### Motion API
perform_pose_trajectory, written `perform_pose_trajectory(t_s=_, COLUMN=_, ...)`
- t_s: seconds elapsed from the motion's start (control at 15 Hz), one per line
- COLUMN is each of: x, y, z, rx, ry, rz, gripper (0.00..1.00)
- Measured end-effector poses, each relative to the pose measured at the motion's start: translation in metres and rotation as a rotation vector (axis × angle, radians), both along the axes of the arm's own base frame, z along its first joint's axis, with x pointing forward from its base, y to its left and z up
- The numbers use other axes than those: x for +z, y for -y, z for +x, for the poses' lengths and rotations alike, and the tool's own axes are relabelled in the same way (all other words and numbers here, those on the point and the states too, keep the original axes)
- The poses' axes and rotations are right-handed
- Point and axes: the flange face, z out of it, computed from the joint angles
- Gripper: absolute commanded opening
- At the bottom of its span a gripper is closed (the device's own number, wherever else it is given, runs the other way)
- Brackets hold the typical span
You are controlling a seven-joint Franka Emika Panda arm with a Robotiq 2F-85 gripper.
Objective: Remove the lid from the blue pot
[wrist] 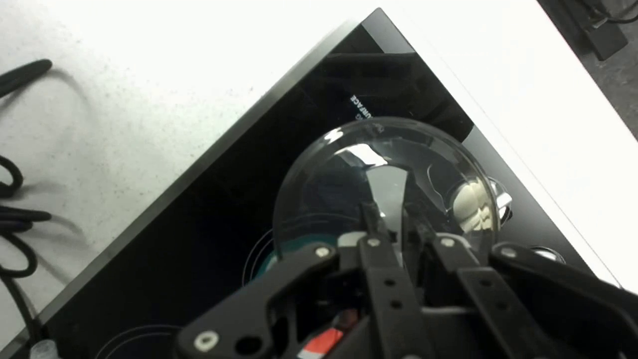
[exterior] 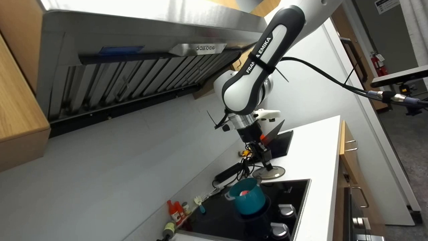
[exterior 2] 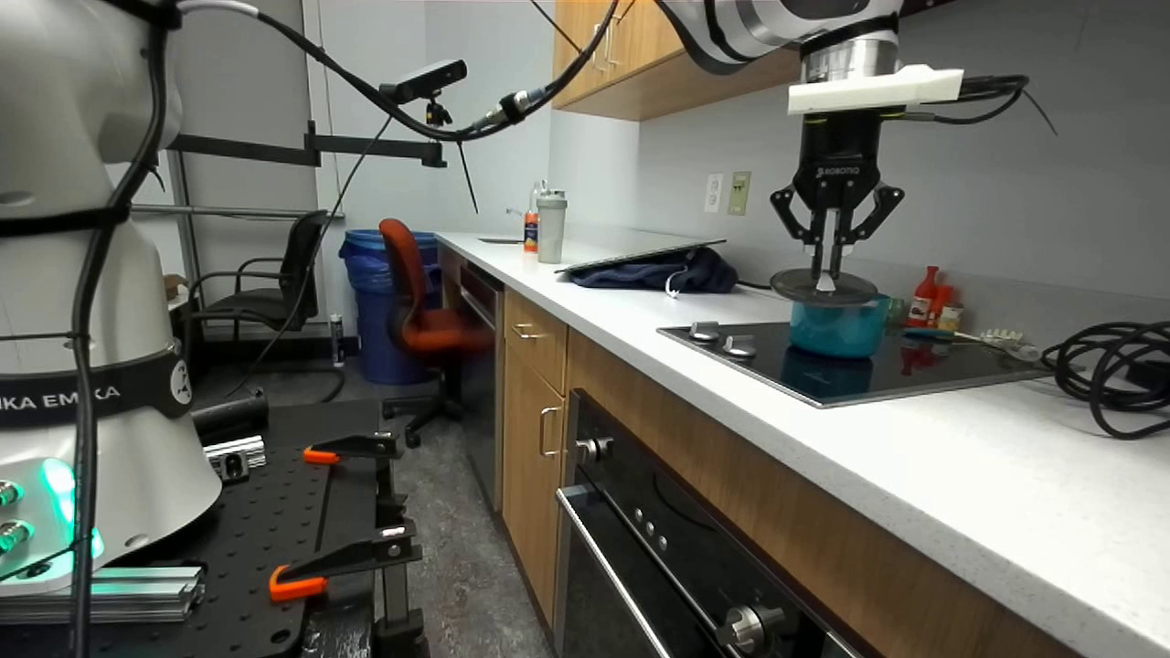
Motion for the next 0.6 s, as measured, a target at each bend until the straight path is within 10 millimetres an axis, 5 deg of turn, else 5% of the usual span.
perform_pose_trajectory(t_s=0.6, x=-0.011, y=0.049, z=-0.020, rx=-0.169, ry=0.031, rz=-0.017, gripper=0.04)
